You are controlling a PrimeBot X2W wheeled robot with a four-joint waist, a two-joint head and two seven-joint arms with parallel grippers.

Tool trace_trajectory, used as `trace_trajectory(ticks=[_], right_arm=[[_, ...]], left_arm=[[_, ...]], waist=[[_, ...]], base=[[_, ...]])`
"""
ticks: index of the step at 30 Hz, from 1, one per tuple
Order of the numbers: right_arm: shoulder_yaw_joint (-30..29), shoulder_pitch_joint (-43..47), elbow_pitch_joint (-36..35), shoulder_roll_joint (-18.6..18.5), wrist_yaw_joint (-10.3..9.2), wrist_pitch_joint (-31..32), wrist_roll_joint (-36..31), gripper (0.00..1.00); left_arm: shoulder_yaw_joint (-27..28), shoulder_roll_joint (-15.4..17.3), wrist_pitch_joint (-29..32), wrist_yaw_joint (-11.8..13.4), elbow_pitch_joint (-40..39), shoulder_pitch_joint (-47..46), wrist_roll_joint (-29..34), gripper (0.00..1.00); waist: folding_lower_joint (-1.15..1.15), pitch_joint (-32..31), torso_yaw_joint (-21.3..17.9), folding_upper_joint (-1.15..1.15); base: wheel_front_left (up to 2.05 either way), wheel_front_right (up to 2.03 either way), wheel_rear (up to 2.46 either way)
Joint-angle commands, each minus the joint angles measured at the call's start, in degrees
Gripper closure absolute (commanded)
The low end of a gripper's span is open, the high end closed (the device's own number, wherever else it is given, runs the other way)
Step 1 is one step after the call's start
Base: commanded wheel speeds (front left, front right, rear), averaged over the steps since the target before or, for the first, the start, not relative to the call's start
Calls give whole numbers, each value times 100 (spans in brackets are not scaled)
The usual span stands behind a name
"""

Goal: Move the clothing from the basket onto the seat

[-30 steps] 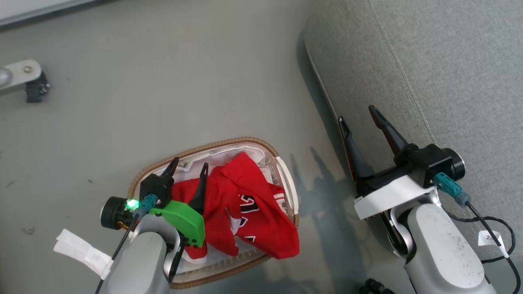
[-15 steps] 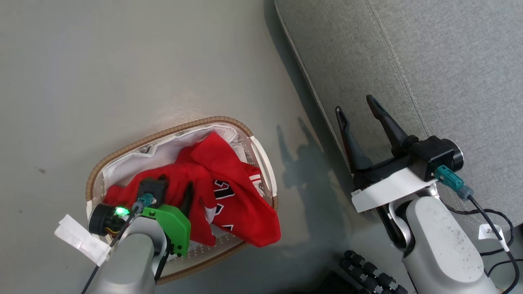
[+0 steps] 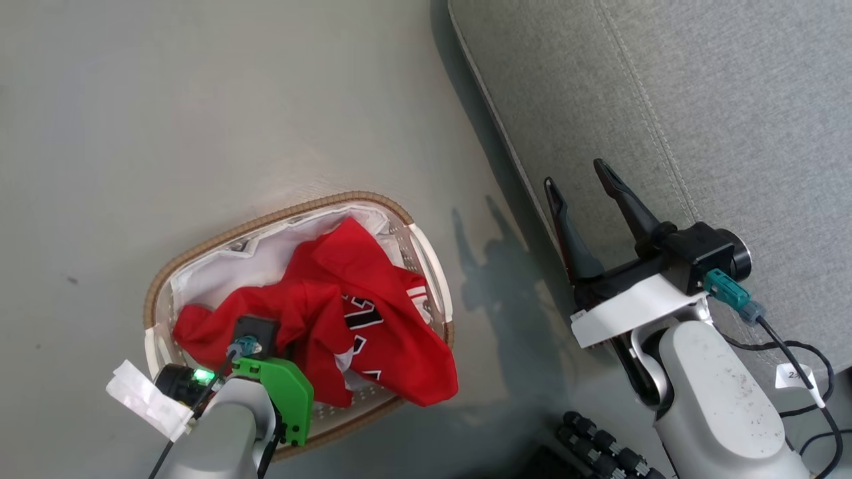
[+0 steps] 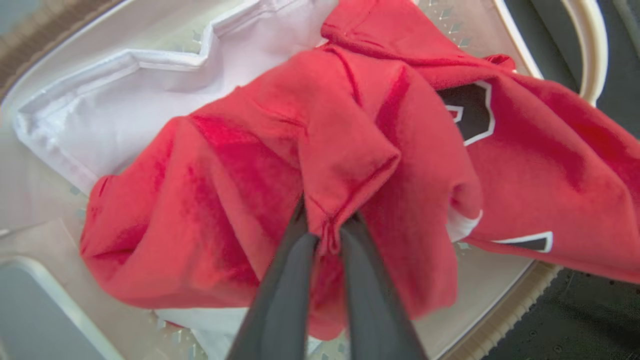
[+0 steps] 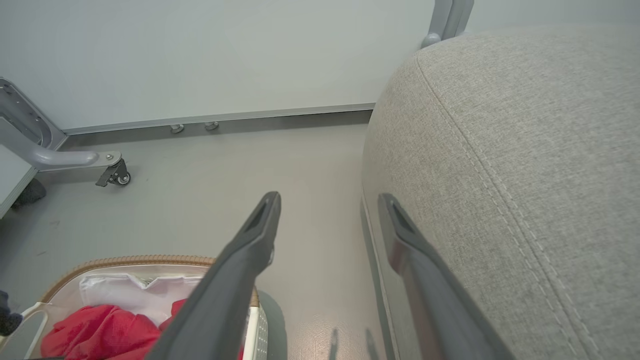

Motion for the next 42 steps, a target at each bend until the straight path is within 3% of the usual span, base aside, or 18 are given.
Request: trace_trajectory(ticks=[1,15,29,42], right_arm=[[-11,-53,39,-16,-4,-26,30,0],[-27,401,372,-19,-4,-27,-79,0],[-173,1062,615,-19,-4,-27,-165,0],[-26,1491,779,-19,-4,-27,-168,0]], left_arm=[[-48,-3,-31,-17,4,91,-62,100],[42,135,-45,-17,-974,844,-564,100],[814,-5,-47,-16,-2634,1797,-167,100],[1248,-123,-47,-17,-4306,2020,72,100]], waist=[[-1,-149,46,0],[-1,-1546,420,0],[-1,-2774,1063,0],[-1,-3461,1314,0]], base=[[0,0,0],[0,0,0],[0,0,0],[0,0,0]])
